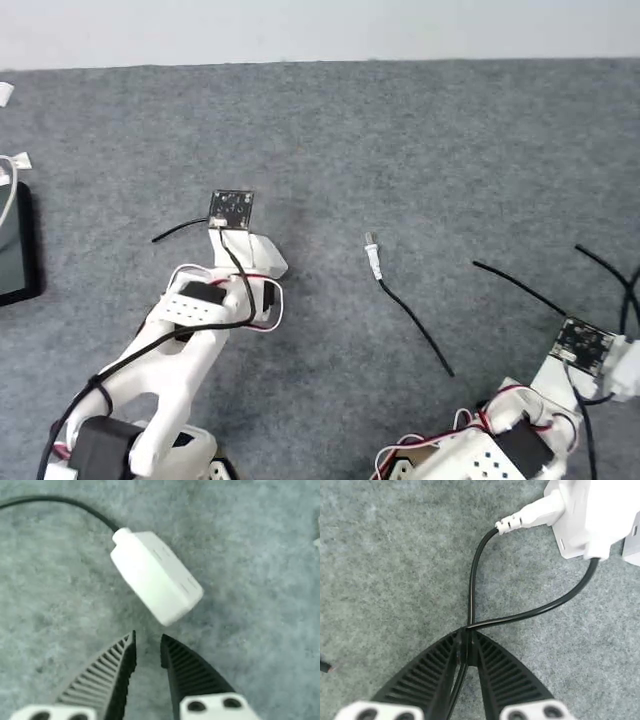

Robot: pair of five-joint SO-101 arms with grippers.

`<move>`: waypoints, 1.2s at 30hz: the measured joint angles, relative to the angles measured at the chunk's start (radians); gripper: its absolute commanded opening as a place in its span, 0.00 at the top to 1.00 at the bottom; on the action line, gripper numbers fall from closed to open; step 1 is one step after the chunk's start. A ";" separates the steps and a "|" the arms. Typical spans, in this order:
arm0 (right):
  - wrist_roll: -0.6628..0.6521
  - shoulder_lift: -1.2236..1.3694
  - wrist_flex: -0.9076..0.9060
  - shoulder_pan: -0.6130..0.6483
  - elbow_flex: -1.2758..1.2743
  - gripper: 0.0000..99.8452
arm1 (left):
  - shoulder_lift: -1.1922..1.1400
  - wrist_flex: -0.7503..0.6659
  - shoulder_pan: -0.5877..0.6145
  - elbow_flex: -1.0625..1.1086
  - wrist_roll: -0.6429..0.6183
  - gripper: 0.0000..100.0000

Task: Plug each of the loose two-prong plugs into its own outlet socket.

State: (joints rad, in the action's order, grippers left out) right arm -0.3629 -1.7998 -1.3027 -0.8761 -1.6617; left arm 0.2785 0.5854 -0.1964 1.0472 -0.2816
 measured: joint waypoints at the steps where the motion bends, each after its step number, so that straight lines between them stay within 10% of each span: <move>1: 0.000 0.000 0.000 0.000 0.000 0.99 | 0.000 0.000 0.008 0.000 -0.003 0.99; 19: 0.000 0.000 0.000 0.000 0.000 0.99 | 0.367 0.212 -0.060 -0.089 -0.066 0.99; 36: 0.000 0.000 0.000 0.000 0.000 0.99 | -0.302 0.212 -0.031 -0.450 -0.095 0.99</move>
State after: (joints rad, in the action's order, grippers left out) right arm -0.3629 -1.7998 -1.3027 -0.8761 -1.6617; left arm -0.0238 0.7971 -0.2271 0.5976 -0.3767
